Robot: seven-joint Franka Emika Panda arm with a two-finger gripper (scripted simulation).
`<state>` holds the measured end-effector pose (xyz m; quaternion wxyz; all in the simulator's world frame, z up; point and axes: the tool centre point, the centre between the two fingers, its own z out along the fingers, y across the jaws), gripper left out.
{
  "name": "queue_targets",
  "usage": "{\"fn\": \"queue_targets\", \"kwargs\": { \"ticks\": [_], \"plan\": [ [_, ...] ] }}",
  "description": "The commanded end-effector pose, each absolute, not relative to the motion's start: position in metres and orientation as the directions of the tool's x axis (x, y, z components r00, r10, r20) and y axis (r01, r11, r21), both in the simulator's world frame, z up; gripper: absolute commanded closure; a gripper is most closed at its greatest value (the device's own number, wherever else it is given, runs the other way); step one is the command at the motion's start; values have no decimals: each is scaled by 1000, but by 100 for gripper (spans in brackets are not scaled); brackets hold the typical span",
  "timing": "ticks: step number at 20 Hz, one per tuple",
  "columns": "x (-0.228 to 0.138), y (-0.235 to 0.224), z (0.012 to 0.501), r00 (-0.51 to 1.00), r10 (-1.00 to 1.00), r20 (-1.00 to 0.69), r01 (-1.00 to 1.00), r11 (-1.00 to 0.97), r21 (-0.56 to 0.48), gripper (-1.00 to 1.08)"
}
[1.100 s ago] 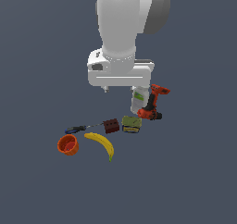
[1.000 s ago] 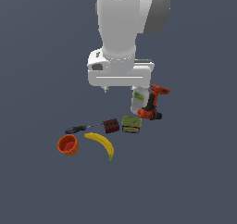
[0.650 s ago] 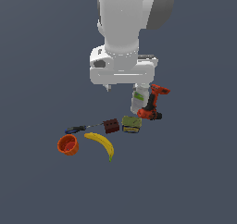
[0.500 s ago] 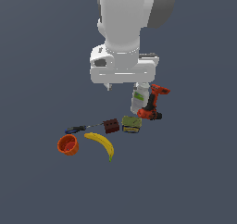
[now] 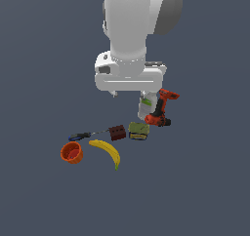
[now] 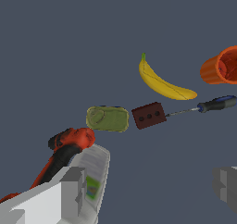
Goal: Pick up a designated object from a clutter of objects.
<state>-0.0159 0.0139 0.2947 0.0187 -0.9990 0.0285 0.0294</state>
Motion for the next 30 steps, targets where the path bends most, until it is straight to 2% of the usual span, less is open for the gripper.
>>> {"fn": "queue_targets", "kwargs": {
  "ticks": [1, 15, 30],
  "plan": [
    [-14, 13, 288, 994, -91, -60, -94, -995, -35, -92],
    [-3, 2, 223, 901, -431, -57, -433, -901, -27, -92],
    [-3, -17, 146, 634, -772, -40, -773, -634, -8, -92]
  ]
}}
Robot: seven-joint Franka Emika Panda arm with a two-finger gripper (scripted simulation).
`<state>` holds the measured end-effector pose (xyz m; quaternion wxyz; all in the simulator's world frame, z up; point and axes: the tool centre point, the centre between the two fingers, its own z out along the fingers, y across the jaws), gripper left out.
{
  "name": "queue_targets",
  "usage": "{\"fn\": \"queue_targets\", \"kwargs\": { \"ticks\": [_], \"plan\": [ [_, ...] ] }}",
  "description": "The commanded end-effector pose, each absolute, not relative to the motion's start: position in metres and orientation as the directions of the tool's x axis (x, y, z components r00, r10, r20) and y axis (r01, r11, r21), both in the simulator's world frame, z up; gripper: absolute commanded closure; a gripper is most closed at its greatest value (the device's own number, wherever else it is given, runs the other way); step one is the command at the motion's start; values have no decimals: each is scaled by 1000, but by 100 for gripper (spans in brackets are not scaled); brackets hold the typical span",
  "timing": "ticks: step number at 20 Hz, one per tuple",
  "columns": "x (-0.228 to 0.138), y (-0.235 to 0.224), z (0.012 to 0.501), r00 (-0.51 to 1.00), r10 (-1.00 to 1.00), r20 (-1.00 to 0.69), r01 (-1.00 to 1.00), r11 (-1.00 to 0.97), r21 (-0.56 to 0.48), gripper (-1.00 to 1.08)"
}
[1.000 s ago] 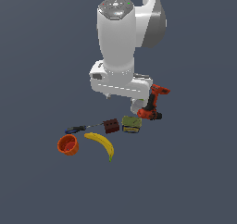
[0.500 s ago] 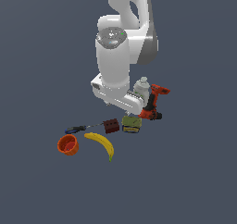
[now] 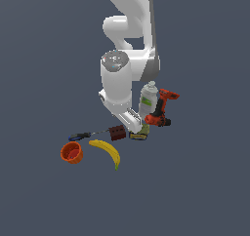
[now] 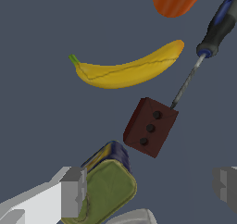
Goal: Pick up a designated object from a clutter of objects.
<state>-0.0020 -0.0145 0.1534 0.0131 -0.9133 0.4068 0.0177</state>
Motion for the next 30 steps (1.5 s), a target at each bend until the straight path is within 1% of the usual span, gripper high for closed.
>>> {"fn": "queue_targets", "kwargs": {
  "ticks": [1, 9, 16, 22, 30],
  "plan": [
    [-3, -18, 141, 611, -790, -38, -791, -612, -7, -92],
    [-9, -29, 104, 428, -904, -19, -904, -428, 0, -92],
    [-13, -36, 85, 318, -948, -6, -948, -318, 0, -92],
    [-15, -38, 78, 276, -961, 0, -961, -276, 0, -92],
    [-15, -38, 70, 277, -961, -1, -961, -277, 1, -92]
  ]
}}
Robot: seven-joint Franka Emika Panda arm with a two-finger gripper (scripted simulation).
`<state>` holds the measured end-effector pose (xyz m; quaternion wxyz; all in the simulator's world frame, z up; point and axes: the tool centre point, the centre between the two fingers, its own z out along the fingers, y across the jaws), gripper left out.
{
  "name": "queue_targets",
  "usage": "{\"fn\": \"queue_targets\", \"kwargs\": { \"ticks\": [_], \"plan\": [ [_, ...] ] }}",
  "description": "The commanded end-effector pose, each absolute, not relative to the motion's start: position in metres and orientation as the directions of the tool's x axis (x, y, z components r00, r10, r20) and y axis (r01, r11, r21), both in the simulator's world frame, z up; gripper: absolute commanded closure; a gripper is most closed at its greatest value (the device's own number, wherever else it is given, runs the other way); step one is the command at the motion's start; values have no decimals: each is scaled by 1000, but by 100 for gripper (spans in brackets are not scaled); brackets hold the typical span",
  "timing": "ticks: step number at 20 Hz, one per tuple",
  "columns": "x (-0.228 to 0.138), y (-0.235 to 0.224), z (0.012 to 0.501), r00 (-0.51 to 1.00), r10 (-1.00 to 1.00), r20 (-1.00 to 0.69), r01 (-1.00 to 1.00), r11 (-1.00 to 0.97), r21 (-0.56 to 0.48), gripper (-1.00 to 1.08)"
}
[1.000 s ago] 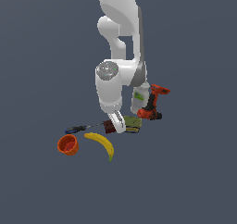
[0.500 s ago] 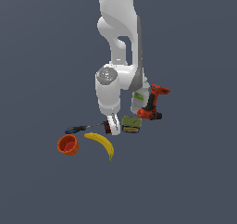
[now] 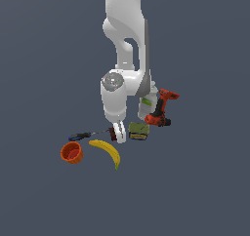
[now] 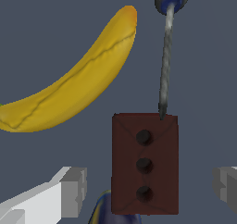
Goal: Pick up a designated object from a clutter of objects.
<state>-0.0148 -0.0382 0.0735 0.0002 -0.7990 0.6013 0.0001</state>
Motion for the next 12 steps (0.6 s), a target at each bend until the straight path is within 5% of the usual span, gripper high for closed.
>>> {"fn": "queue_targets", "kwargs": {
  "ticks": [1, 12],
  "plan": [
    [-15, -38, 67, 276, -961, -1, -961, -276, 1, -92],
    [-16, -38, 28, 273, -962, 0, -962, -273, 0, -92]
  ]
}}
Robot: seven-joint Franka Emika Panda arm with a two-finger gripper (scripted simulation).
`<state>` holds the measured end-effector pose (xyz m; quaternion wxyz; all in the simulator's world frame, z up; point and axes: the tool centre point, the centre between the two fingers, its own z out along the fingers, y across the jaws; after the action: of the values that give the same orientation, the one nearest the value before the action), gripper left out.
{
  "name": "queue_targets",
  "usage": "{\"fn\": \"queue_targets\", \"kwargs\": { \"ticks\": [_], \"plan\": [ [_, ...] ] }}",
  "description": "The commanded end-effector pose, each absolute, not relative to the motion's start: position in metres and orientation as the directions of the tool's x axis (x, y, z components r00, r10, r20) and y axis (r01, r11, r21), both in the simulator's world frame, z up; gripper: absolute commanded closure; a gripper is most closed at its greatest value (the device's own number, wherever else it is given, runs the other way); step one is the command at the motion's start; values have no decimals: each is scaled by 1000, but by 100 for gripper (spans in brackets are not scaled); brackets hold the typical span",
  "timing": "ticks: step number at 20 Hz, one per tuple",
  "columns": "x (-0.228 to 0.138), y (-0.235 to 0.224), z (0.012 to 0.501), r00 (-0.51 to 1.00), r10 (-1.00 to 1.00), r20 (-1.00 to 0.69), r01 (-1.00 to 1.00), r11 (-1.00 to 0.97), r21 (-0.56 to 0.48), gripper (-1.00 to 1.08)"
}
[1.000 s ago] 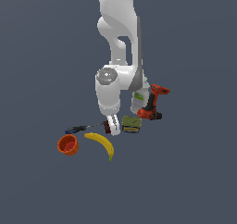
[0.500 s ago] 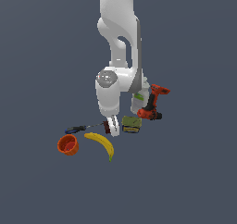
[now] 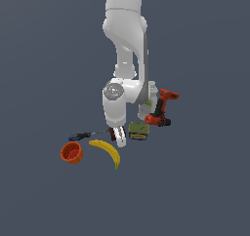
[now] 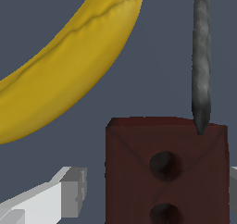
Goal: Pick up a designated object from a clutter of objects.
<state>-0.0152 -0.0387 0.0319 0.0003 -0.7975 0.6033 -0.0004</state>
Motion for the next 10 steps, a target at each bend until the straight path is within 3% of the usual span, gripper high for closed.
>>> {"fn": "queue_targets", "kwargs": {
  "ticks": [1, 2, 3, 10],
  "plan": [
    [-16, -38, 27, 272, -962, 0, -962, -272, 0, -92],
    [-15, -38, 27, 272, -962, 0, -962, -272, 0, -92],
    [-15, -38, 27, 272, -962, 0, -962, -272, 0, 108],
    [-15, -38, 27, 272, -962, 0, -962, -272, 0, 108]
  ]
}}
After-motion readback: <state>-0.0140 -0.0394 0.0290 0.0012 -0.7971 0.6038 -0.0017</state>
